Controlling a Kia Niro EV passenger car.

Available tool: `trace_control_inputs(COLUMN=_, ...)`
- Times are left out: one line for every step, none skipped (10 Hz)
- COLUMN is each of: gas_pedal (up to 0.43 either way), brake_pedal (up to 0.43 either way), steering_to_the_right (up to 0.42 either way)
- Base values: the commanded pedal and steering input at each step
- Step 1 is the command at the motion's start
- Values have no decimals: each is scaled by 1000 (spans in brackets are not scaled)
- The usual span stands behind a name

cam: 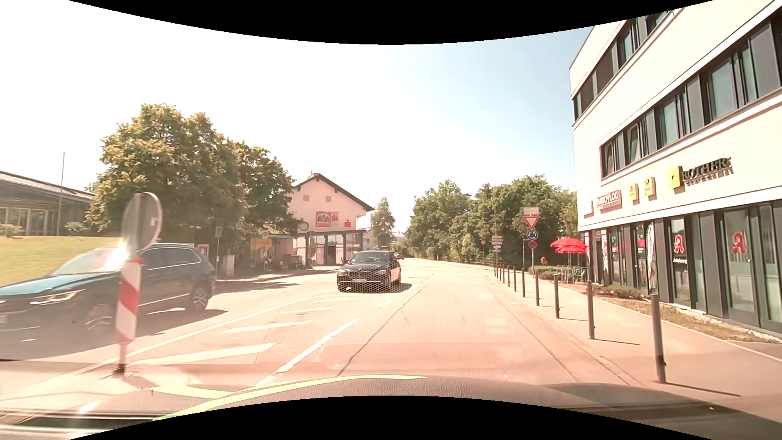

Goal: Follow the waypoints while adhering to traffic rules and regulations

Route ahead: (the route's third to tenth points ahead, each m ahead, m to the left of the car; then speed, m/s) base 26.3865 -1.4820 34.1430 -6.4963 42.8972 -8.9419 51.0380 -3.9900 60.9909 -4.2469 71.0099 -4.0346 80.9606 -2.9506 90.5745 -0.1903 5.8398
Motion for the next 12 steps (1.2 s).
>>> trace_control_inputs(gas_pedal=138, brake_pedal=0, steering_to_the_right=131)
trace_control_inputs(gas_pedal=138, brake_pedal=0, steering_to_the_right=119)
trace_control_inputs(gas_pedal=138, brake_pedal=0, steering_to_the_right=110)
trace_control_inputs(gas_pedal=138, brake_pedal=0, steering_to_the_right=107)
trace_control_inputs(gas_pedal=138, brake_pedal=0, steering_to_the_right=104)
trace_control_inputs(gas_pedal=138, brake_pedal=0, steering_to_the_right=99)
trace_control_inputs(gas_pedal=138, brake_pedal=0, steering_to_the_right=91)
trace_control_inputs(gas_pedal=138, brake_pedal=0, steering_to_the_right=79)
trace_control_inputs(gas_pedal=138, brake_pedal=0, steering_to_the_right=68)
trace_control_inputs(gas_pedal=130, brake_pedal=0, steering_to_the_right=59)
trace_control_inputs(gas_pedal=118, brake_pedal=0, steering_to_the_right=48)
trace_control_inputs(gas_pedal=118, brake_pedal=0, steering_to_the_right=40)
